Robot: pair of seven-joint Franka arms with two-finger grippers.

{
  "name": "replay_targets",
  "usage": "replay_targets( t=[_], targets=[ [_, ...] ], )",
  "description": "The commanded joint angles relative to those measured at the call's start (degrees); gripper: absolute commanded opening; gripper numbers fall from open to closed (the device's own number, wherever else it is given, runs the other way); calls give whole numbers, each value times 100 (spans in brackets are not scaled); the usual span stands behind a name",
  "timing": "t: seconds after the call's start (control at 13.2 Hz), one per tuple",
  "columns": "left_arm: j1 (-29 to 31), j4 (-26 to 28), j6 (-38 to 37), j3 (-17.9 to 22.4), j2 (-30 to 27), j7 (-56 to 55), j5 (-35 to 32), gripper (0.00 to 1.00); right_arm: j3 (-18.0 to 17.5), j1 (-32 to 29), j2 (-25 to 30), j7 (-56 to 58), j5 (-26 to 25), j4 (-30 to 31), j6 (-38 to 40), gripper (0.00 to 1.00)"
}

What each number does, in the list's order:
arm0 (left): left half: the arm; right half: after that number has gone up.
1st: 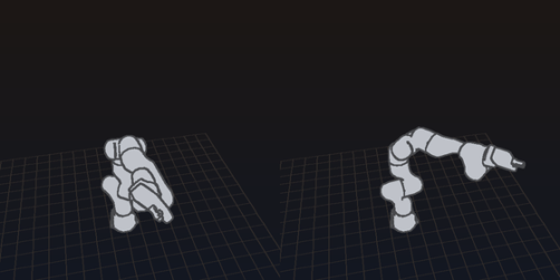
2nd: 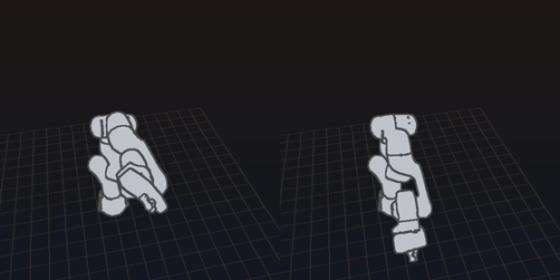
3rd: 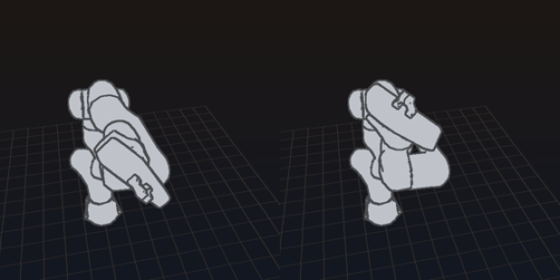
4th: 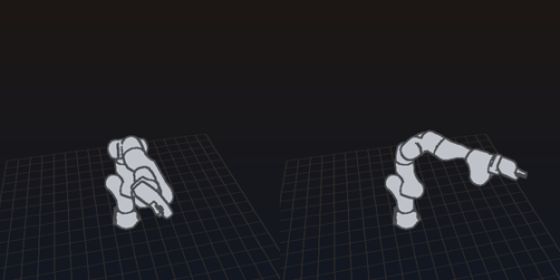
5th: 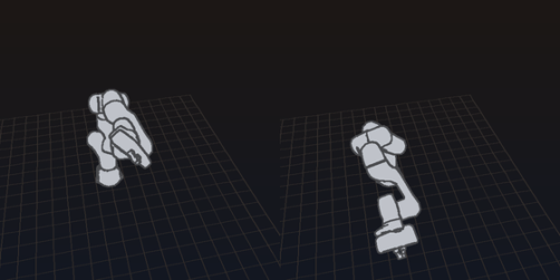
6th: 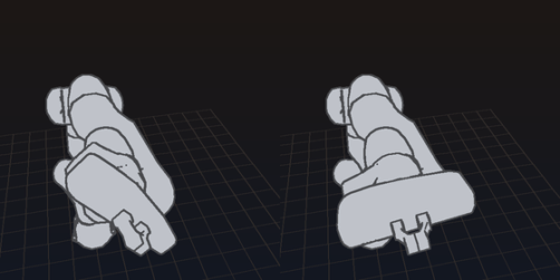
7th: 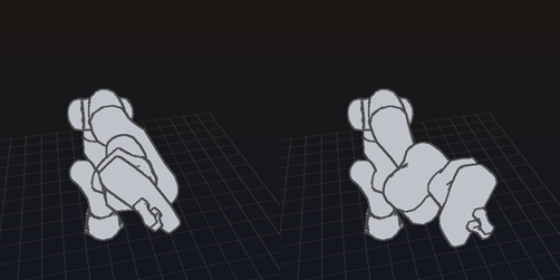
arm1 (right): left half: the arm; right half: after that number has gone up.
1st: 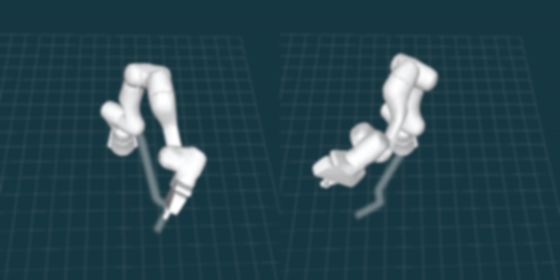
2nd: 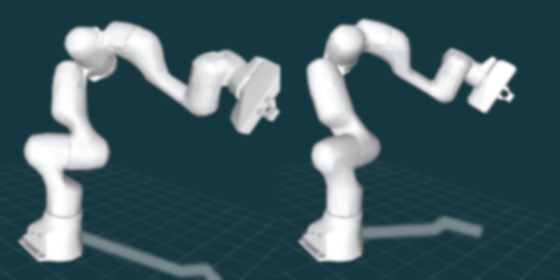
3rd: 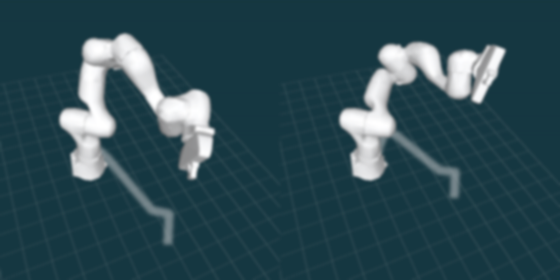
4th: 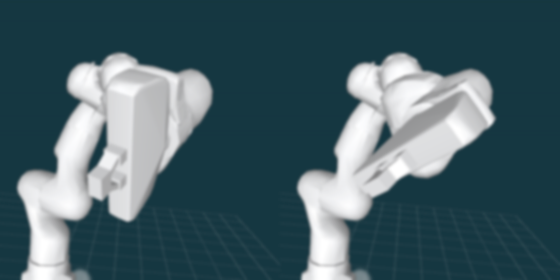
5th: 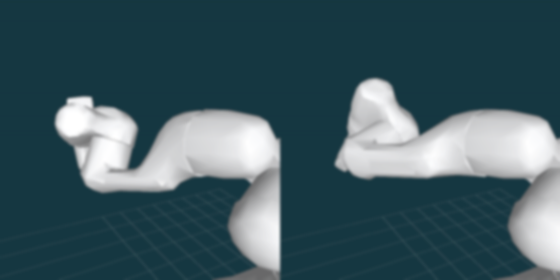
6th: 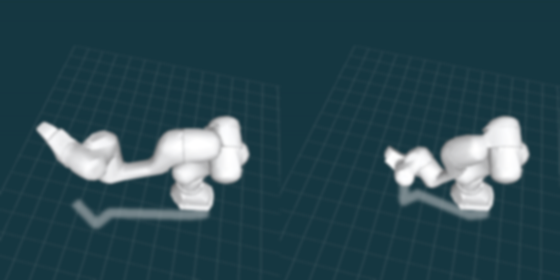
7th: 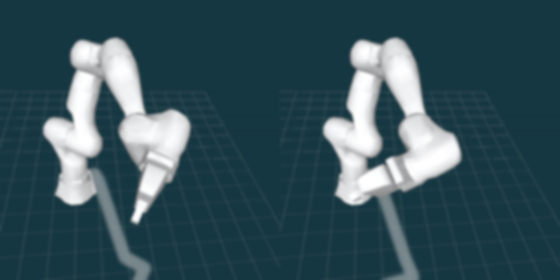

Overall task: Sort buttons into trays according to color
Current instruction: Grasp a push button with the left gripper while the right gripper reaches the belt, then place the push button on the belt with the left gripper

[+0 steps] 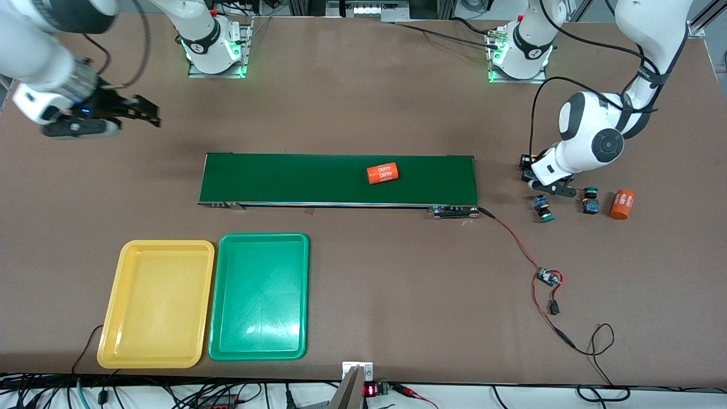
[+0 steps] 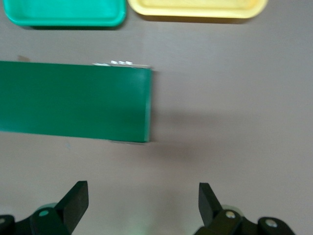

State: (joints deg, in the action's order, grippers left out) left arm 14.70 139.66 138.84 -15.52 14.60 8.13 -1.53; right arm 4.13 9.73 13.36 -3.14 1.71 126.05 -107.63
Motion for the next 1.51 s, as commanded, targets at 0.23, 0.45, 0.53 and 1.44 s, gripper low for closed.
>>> replay_targets(
  t=[0.23, 0.45, 0.53, 1.44],
  targets=[
    [-326, -912, -340, -706, -598, -337, 162, 0, -26, 1362, -860, -1809, 49, -169, -933, 100],
    [-914, -1484, -673, -750, -423, -1362, 179, 0, -26, 1751, -1256, -2777, 75, -169, -1742, 100],
    [-1151, -1503, -717, -750, -405, -1801, 179, 0, -26, 1821, -1326, -2788, 75, -169, -1805, 100],
    [-1866, -1881, -560, -750, 483, -3089, 188, 100, -17, 1831, -1327, -2692, 66, -160, -1674, 100]
  ],
)
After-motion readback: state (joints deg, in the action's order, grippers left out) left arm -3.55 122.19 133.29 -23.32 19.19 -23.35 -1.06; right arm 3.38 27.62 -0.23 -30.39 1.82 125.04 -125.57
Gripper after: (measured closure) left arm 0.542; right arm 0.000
